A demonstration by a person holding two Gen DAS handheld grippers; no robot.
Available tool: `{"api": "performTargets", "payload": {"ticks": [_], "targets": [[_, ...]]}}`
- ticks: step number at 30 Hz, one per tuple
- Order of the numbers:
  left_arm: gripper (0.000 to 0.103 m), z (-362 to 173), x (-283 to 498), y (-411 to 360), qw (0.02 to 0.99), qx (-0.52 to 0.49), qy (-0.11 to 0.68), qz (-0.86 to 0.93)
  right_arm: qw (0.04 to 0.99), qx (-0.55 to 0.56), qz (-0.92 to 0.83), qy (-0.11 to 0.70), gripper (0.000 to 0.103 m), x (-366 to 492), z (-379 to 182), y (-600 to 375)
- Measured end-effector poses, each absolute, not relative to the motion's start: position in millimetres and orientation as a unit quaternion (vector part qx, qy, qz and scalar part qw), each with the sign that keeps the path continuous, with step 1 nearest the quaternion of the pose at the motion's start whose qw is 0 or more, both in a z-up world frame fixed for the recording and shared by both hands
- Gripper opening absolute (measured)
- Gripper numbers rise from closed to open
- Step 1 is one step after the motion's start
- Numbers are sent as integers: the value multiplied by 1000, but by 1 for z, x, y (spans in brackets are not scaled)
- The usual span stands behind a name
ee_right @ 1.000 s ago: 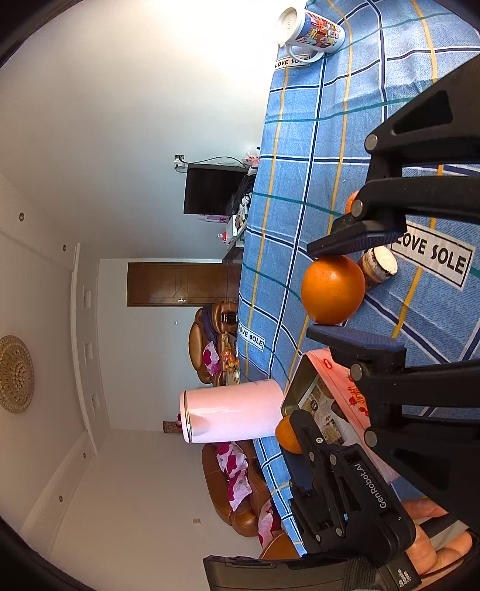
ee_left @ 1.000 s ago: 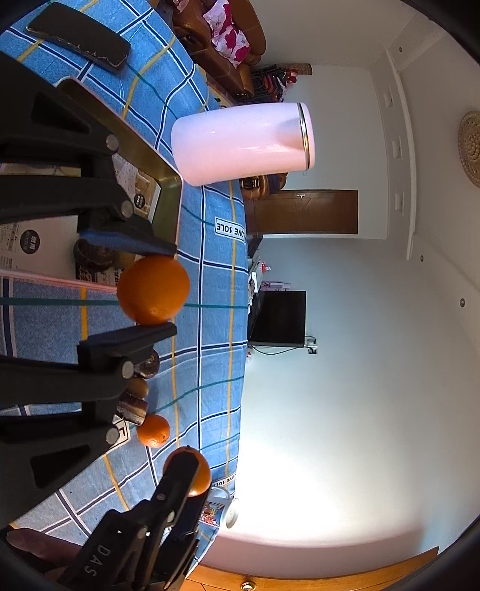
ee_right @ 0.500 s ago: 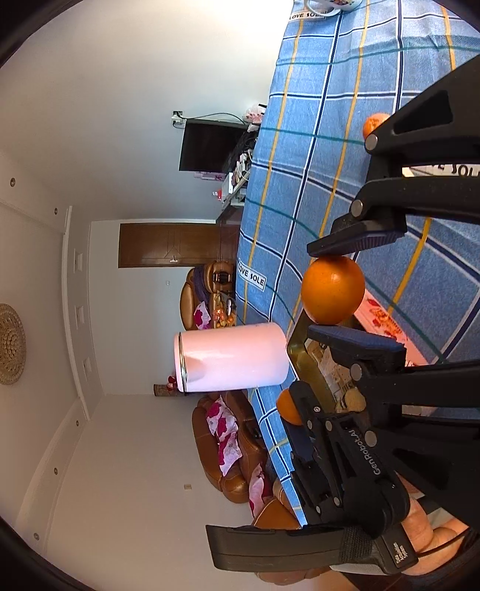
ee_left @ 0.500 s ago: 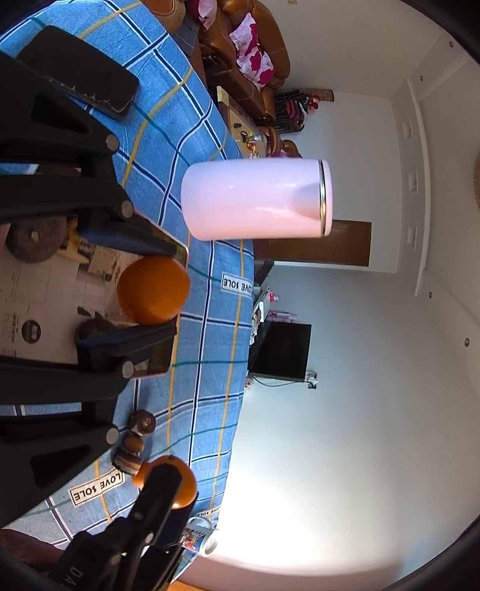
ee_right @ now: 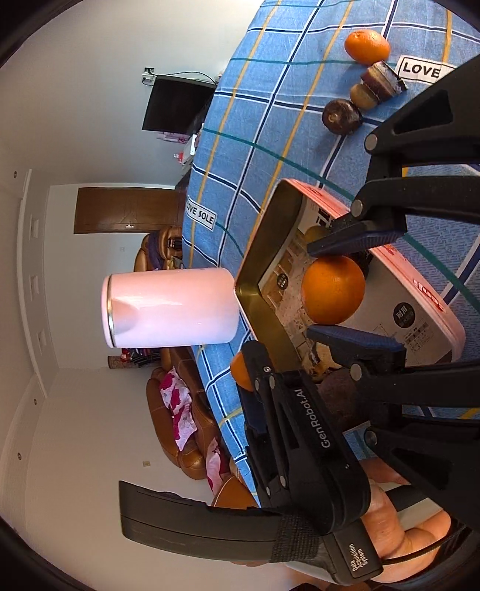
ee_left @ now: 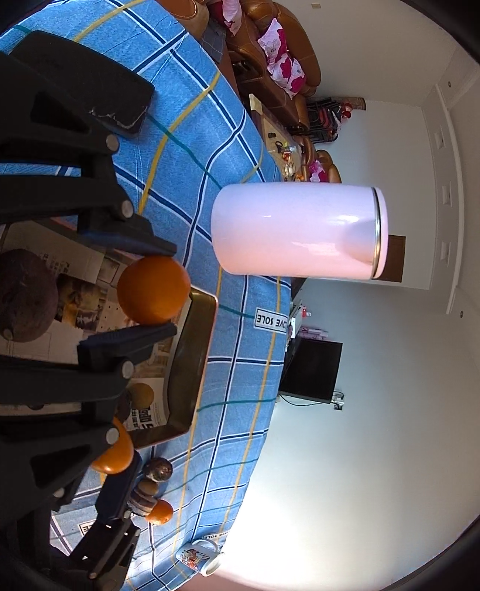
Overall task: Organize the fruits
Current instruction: 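Carry both held oranges over the tin box, then open both grippers to drop the oranges into the tin box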
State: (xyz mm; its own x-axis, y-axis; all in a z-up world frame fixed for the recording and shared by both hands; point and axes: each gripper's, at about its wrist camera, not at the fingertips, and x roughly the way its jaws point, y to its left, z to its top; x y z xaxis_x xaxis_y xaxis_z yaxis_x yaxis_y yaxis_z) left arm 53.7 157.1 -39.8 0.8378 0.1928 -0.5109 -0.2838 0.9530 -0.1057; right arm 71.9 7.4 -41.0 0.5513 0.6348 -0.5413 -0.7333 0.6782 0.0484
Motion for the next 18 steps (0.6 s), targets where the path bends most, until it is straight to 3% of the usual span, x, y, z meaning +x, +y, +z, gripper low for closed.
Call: {"api": "performTargets", "payload": {"ticks": [10,11,13,16,18], "targets": [[40,-46,67,159,948,-76,284,120,851,-138,387,326,40,79,-59,34],[42,-44,66,158,949,-75,282,123,850,-138,389,328,40,79,-59,33],[59,-41,64,155,950,-75,274,127,849,-131,395,326,46,79,-57,28],[68,-32,58,148,955,-73,257,128,854,-125,396,313,57,75,-51,16],[68,-28,56,140,958,-72,250,123,860,-122,392,302,58,73,-46,2]]}}
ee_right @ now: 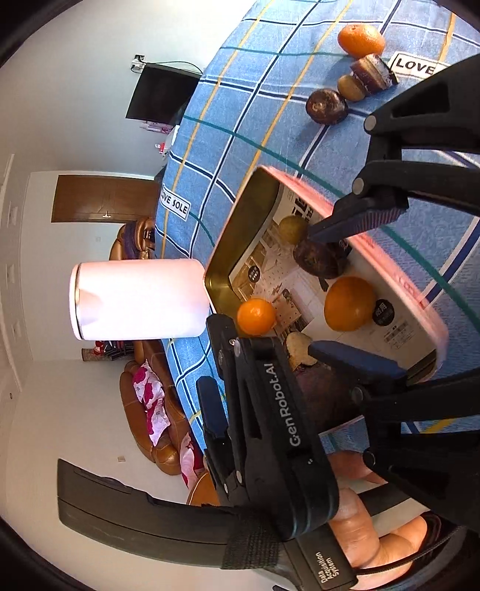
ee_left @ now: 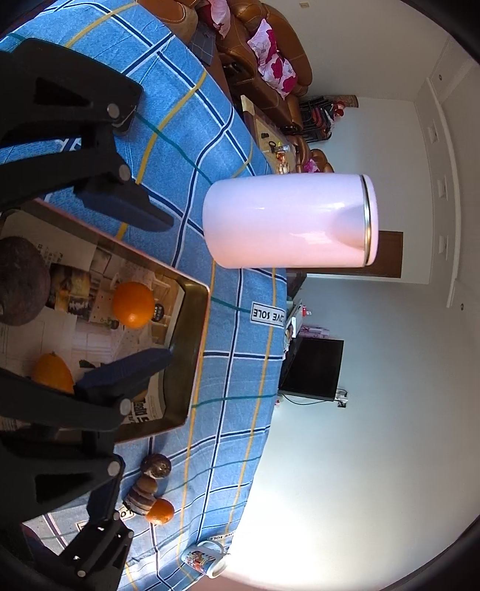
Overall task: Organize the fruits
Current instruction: 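Open both grippers to drop the oranges into the tin box, then grasp the cut taro slice with the right gripper while the left grasps a small yellow fruit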
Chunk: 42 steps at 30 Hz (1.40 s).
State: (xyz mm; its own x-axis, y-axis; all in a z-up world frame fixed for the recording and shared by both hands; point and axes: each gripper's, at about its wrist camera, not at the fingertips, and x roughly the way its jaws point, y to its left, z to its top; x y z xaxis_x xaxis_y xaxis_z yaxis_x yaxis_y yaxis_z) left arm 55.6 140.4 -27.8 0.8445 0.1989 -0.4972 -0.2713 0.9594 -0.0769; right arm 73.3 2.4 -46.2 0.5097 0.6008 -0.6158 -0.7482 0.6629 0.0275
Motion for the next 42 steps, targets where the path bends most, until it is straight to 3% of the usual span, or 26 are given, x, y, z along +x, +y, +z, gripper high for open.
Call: {"api": "performTargets", "payload": {"ticks": [4,7,18,21,30,32,35,42], "targets": [[68,-21,52,116,963,-59,241,104,877,-126,360,291,58,81,-39,-33],[76,-18,54,95,966,-53,238,82,900,-126,300,292,58,103,-39,-69],[76,-23,77,36,965,-11,260,33,890,-135,237,367,58,162,-66,-103],[76,-26,85,30,962,-10,272,29,884,-126,240,380,40,167,-68,-108],[75,-37,112,-4,951,-1,309,1,920,-59,209,325,38,151,-52,-162],[72,-41,120,-13,947,6,320,-2,927,-48,196,316,38,151,-49,-173],[57,-49,133,-26,939,9,343,-16,933,-30,184,307,38,152,-46,-187],[44,-64,156,-55,920,9,391,-39,939,9,185,289,39,152,-43,-205]]}}
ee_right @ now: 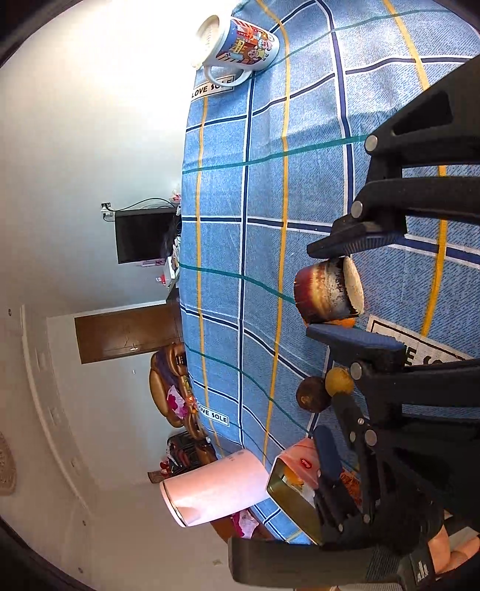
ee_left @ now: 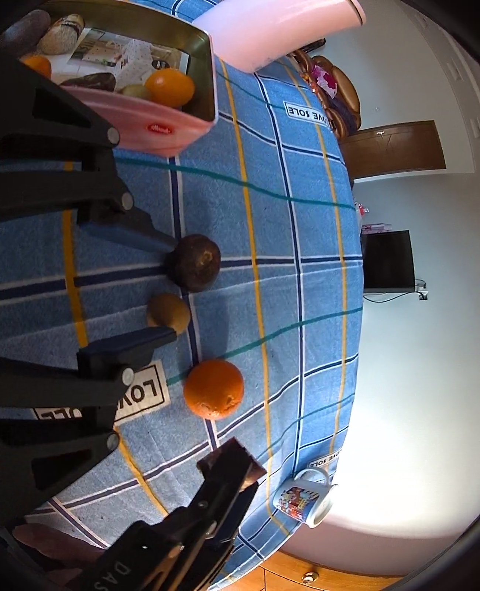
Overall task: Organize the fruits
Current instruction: 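Grasp the cut taro slice with the right gripper while the left grasps a small yellow fruit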
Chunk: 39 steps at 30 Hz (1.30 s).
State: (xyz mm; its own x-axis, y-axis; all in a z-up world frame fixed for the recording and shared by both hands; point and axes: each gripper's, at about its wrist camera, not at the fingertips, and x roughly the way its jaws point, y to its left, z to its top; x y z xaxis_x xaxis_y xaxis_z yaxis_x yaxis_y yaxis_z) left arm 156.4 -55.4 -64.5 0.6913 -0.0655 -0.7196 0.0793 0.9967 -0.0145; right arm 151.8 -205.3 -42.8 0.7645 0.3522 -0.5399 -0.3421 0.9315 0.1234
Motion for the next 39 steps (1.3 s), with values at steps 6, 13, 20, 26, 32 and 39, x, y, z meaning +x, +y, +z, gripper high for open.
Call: {"api": "performTargets", "payload": {"ticks": [6,13,20,26,32,39], "targets": [[39,-69,173,-76,913,34,405,-36,942,18,189,278,39,148,-41,-210],[28,-75,181,-81,903,40,427,-34,942,25,191,274,39,147,-41,-212],[28,-60,163,-78,925,30,377,-46,948,30,192,252,39,140,-38,-215],[28,-47,148,-74,942,23,331,-44,952,29,193,235,39,134,-34,-217],[28,-40,137,-66,953,5,299,-48,957,25,195,214,39,128,-31,-217],[28,-34,123,-63,962,5,270,-42,962,14,198,187,39,117,-27,-216]]}}
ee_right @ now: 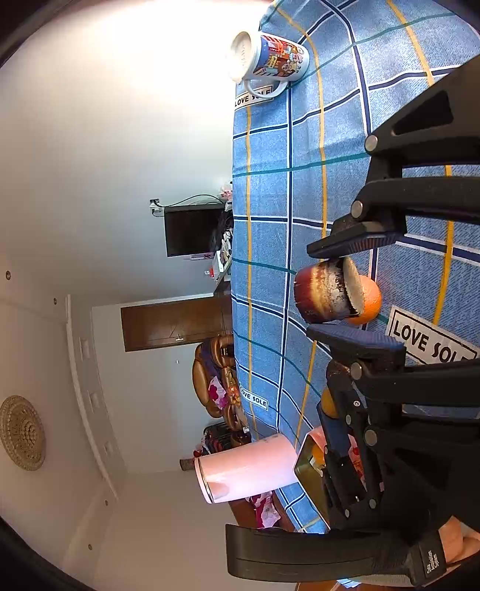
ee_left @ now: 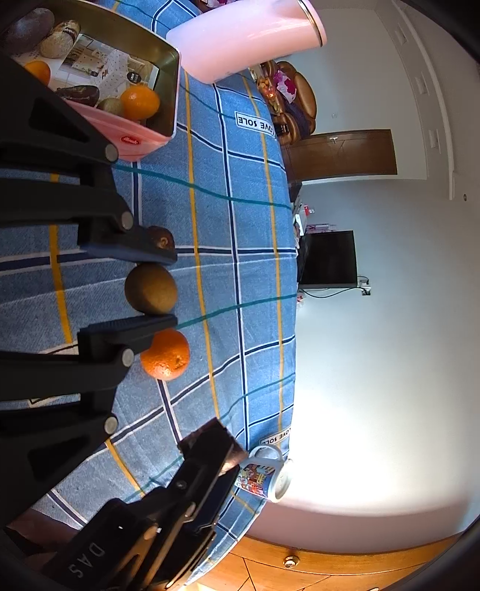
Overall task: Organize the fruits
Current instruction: 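Grasp the cut taro slice with the right gripper while the left grasps a small yellow fruit, then carry the taro slice and yellow fruit over the tin box with both grippers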
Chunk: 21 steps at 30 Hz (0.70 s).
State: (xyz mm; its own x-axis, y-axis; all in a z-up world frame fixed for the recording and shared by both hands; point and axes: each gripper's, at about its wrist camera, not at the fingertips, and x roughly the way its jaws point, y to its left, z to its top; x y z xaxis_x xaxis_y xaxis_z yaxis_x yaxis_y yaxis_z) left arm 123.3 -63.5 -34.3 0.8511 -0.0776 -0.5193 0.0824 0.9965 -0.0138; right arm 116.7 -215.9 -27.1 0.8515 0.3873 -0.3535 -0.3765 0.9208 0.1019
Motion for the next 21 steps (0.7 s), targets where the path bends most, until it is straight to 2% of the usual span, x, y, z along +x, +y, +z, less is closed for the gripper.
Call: {"api": "performTargets", "payload": {"ticks": [21], "targets": [[28,-21,86,-63,982,29,187,-10,969,-7,199,146,39,99,-21,-213]]}}
